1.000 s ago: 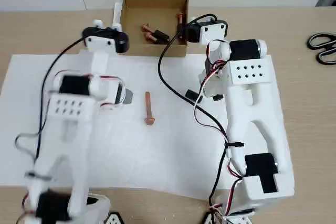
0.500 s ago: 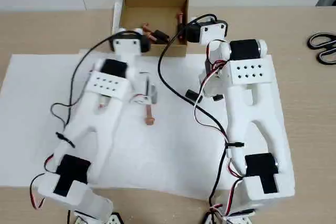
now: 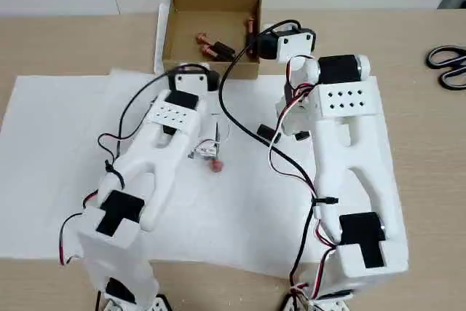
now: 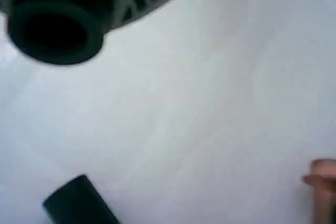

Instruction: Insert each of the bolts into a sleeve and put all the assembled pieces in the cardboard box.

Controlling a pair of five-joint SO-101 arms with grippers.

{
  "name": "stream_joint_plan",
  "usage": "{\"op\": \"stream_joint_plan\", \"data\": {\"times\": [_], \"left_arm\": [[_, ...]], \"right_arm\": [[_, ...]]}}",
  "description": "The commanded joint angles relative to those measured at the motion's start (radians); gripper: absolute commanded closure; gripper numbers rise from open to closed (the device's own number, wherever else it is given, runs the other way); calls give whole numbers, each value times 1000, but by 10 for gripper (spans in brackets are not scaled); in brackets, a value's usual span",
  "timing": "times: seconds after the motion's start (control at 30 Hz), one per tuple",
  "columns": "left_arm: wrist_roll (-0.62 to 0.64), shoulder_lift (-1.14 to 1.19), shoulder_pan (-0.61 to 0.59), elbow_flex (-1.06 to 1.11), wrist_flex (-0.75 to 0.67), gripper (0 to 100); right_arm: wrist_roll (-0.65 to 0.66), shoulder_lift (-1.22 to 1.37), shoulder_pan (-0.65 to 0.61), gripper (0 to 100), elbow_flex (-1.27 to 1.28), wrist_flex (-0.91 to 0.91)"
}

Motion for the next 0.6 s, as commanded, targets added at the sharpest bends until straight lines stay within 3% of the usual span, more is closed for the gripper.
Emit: {"op": "stream_joint_plan", "data": {"times": [0.0, 0.33, 0.57], "left_arm": [[9, -11, 3, -30, -14, 910], [94, -11, 5, -205, 107, 910], [176, -2, 3, -225, 74, 910]], "right_arm": [[9, -50, 7, 995, -43, 5], [9, -50, 7, 995, -43, 5], [9, -50, 7, 995, -41, 5]]}}
